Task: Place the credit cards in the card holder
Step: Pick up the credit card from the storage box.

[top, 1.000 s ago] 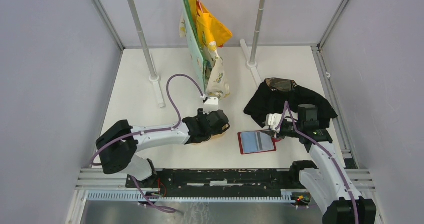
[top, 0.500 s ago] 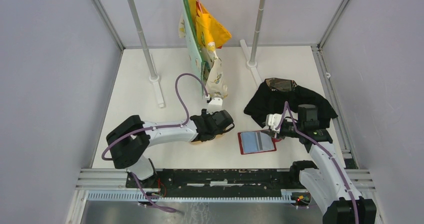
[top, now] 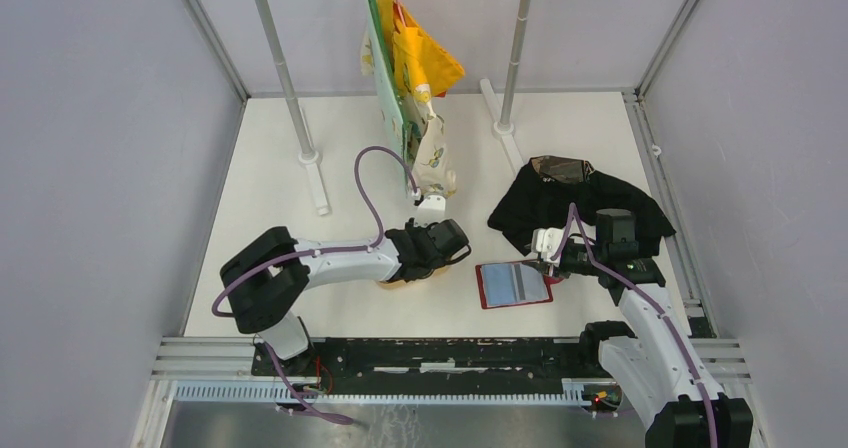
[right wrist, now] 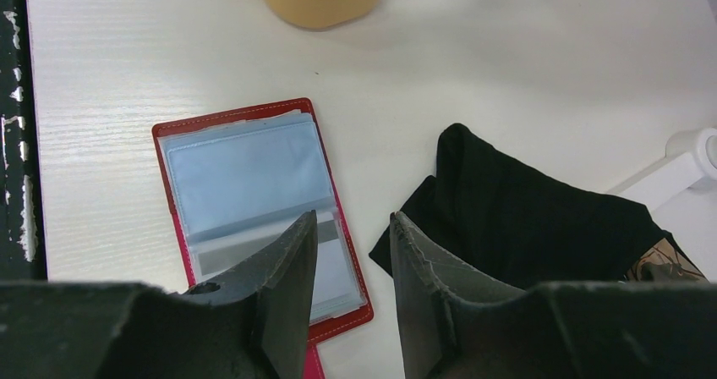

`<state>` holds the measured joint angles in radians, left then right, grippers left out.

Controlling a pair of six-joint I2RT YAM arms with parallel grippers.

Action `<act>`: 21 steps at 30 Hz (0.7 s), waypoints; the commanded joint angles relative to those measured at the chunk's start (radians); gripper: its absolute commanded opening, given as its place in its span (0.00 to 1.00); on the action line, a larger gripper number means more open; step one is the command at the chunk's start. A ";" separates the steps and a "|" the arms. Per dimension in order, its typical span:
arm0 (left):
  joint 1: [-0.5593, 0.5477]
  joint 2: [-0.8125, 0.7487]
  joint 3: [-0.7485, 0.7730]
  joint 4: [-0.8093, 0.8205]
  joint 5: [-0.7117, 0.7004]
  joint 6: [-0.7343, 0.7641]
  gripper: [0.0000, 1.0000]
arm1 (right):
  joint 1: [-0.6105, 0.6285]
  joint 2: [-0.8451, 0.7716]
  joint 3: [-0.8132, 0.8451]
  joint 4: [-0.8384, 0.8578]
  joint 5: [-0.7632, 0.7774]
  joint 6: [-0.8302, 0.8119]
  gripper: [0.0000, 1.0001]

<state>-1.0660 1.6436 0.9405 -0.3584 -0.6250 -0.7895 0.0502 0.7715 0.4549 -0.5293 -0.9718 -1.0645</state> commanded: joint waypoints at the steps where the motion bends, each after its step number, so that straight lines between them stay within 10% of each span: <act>1: 0.006 -0.001 0.027 0.009 -0.006 -0.045 0.34 | -0.003 -0.012 0.003 0.011 -0.021 -0.016 0.43; 14: 0.005 -0.078 0.012 0.011 0.000 -0.043 0.03 | -0.003 -0.010 0.004 0.006 -0.022 -0.018 0.43; 21: 0.004 -0.125 -0.008 0.043 0.031 -0.041 0.02 | -0.003 -0.010 0.004 0.005 -0.023 -0.020 0.43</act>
<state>-1.0595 1.5784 0.9413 -0.3645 -0.6090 -0.7906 0.0502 0.7712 0.4549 -0.5323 -0.9718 -1.0721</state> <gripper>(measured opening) 0.029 0.429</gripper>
